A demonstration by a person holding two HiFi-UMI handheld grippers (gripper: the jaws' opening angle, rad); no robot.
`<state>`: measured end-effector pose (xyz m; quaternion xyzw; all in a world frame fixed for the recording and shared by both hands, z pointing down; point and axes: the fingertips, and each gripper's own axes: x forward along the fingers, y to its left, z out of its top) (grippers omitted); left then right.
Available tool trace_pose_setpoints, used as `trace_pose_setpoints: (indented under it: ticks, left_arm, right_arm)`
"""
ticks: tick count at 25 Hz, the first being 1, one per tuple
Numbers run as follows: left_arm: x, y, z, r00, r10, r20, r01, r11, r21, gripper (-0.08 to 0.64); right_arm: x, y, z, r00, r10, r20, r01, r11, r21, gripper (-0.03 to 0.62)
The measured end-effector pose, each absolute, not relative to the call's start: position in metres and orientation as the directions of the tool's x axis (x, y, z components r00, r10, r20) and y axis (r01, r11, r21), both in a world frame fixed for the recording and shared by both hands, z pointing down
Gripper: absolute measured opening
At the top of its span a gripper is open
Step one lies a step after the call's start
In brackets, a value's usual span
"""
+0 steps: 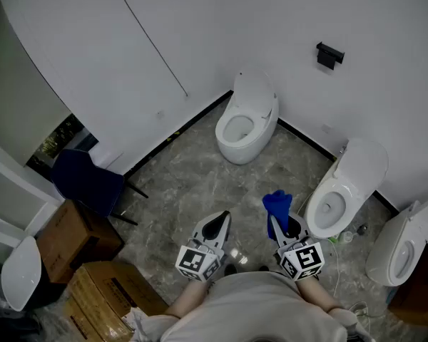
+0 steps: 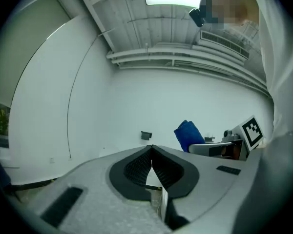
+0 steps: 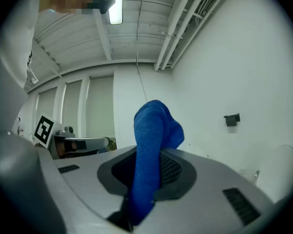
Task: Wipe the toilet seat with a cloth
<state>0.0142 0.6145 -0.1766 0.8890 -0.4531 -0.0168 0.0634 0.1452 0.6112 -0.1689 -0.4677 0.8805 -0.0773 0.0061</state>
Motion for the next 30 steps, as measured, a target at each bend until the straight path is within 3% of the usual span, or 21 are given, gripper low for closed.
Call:
trace_pose_setpoints:
  ticks: [14,30]
  left_arm:
    - [0.032,0.622,-0.173,0.622,-0.783,0.013,-0.780,-0.617,0.106,0.008]
    - [0.066,0.617,-0.173,0.566,-0.824,0.016,-0.822,-0.563,0.092,0.008]
  right_arm:
    - [0.156,0.614,-0.165,-0.558,-0.829,0.046,-0.823,0.545,-0.158,0.063]
    - [0.199,0.612,-0.161,-0.576,-0.817,0.037,-0.810,0.563,-0.163,0.063]
